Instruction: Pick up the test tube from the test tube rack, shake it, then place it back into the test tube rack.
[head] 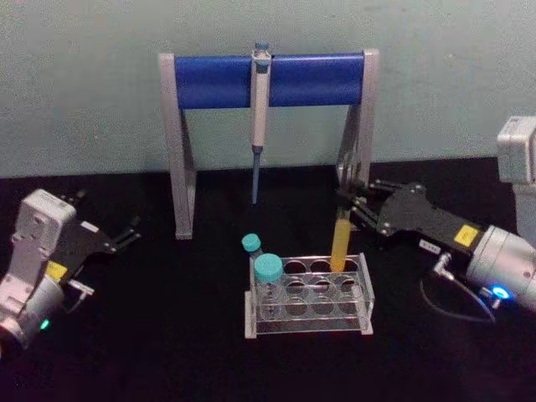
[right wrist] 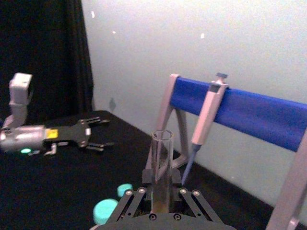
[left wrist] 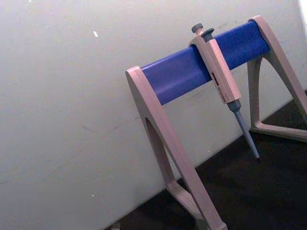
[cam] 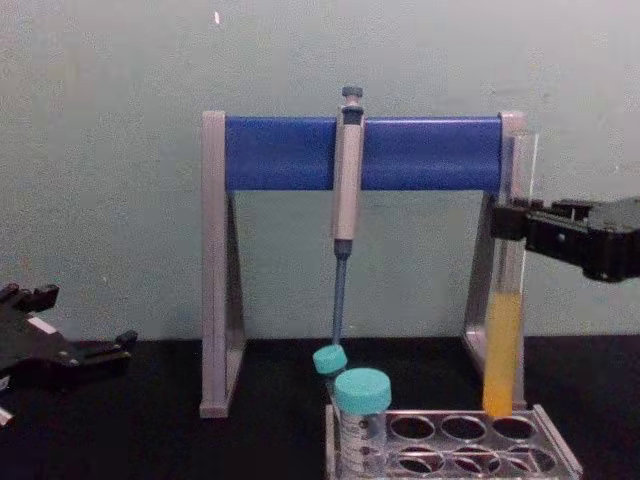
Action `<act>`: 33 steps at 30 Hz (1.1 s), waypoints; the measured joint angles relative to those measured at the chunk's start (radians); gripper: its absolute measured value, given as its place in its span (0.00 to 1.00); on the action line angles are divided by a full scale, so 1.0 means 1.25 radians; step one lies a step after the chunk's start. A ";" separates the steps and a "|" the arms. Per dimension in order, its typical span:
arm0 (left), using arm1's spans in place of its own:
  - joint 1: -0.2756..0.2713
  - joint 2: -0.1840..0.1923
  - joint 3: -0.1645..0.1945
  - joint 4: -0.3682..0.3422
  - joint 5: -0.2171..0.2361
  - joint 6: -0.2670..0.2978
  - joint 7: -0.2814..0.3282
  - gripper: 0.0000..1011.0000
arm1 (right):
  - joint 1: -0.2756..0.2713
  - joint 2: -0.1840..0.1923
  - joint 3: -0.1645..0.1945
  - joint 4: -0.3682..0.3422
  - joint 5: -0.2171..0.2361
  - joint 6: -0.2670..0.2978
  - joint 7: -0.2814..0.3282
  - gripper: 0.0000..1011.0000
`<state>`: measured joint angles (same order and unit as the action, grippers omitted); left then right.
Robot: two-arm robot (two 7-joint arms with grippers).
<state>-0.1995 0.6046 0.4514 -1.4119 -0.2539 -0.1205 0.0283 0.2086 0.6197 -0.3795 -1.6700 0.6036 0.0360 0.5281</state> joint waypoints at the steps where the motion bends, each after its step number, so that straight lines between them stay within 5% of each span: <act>1: 0.000 0.000 0.000 0.000 0.000 0.000 0.000 0.99 | -0.004 0.003 0.000 -0.006 0.001 0.001 0.003 0.23; 8: 0.000 0.000 0.000 0.000 0.000 0.000 0.000 0.99 | -0.011 0.006 -0.018 -0.029 0.014 0.004 0.033 0.23; 17: 0.000 0.000 0.000 0.000 0.000 0.000 0.000 0.99 | 0.041 -0.032 -0.046 0.011 0.014 0.004 0.038 0.23; 33: 0.000 0.000 0.000 0.000 0.000 0.000 0.000 0.99 | 0.074 -0.053 -0.045 0.048 0.006 0.001 0.011 0.23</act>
<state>-0.1996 0.6046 0.4514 -1.4120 -0.2539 -0.1205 0.0283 0.3017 0.5537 -0.4355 -1.6094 0.6109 0.0370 0.5421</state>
